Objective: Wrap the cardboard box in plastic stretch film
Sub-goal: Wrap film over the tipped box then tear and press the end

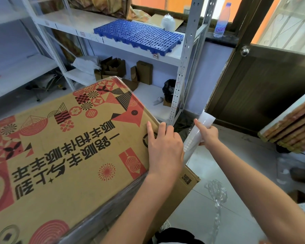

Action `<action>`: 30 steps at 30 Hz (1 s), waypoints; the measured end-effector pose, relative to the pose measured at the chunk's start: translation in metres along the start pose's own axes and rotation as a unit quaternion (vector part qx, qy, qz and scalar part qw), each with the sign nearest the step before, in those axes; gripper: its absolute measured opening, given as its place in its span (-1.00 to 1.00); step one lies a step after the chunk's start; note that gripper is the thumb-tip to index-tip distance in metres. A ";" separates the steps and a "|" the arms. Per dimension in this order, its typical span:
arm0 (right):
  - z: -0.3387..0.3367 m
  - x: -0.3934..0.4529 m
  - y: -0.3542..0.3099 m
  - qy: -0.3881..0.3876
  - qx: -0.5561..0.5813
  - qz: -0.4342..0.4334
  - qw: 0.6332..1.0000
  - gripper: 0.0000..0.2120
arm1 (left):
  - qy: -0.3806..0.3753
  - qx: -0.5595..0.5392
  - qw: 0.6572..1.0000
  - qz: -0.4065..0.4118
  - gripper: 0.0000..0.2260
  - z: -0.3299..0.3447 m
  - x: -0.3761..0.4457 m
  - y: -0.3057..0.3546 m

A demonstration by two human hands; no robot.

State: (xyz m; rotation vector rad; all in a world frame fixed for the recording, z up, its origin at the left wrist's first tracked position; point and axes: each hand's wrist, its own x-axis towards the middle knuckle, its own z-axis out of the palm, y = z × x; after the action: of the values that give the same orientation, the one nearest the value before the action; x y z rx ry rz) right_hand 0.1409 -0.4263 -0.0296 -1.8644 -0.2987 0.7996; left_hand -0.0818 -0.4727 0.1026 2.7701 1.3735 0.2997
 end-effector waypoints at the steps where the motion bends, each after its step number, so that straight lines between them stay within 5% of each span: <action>1: 0.001 0.002 0.001 0.006 -0.005 0.002 1.000 -0.50 | -0.001 0.000 1.000 0.001 -0.76 0.000 0.000 0.000; 8: 0.026 -0.005 0.009 -0.035 -0.014 -0.068 0.997 -0.30 | -0.014 0.005 1.000 0.013 -0.76 0.003 0.003 0.000; 17: 0.027 -0.030 0.018 -0.203 0.084 -0.109 0.969 -0.71 | -0.022 0.002 1.000 0.010 -0.75 0.005 0.003 0.000; 23: 0.031 -0.035 0.040 -0.232 0.032 -0.064 0.970 -0.33 | -0.027 0.010 1.000 0.010 -0.71 0.005 0.005 0.003; 30: 0.046 -0.042 0.061 -0.276 -0.001 -0.081 0.958 -0.59 | -0.025 0.004 1.000 0.001 -0.71 0.003 0.002 0.004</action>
State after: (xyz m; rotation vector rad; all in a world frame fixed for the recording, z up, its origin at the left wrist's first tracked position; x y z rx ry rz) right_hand 0.0710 -0.4421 -0.0787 -1.5610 -0.7920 1.1951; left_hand -0.0768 -0.4740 0.1002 2.7659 1.3634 0.2227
